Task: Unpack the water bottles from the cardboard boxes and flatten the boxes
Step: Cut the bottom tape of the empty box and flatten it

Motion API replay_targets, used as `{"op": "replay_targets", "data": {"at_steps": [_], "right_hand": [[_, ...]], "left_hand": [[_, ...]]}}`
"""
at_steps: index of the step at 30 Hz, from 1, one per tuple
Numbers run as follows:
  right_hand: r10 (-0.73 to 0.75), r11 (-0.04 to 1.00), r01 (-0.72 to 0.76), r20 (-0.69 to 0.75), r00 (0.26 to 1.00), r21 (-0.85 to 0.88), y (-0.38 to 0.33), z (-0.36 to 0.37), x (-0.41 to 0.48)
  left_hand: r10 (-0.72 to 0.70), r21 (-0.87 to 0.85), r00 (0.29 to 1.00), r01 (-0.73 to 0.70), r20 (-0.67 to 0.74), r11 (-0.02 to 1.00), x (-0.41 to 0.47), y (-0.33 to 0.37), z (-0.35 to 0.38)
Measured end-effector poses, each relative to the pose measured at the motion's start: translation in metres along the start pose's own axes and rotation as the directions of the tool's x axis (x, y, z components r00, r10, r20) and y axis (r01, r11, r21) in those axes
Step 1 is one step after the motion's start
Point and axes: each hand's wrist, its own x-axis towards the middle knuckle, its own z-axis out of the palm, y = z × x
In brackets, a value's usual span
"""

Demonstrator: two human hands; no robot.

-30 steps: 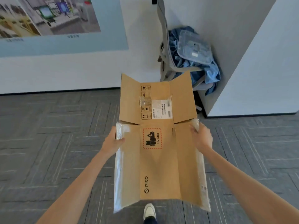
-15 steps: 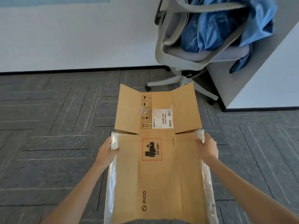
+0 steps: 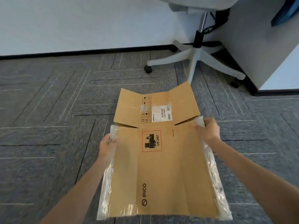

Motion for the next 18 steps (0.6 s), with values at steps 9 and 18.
{"op": "replay_targets", "data": {"at_steps": [9, 18], "right_hand": [[-0.041, 0.999, 0.041, -0.016, 0.999, 0.029, 0.028, 0.034, -0.004], [-0.122, 0.988, 0.117, -0.050, 0.991, -0.096, 0.053, 0.046, -0.006]], "left_hand": [[0.124, 0.191, 0.989, -0.108, -0.078, 0.976, 0.023, -0.058, 0.000], [0.139, 0.434, 0.990, -0.114, -0.025, 0.894, 0.041, -0.078, -0.003]]}}
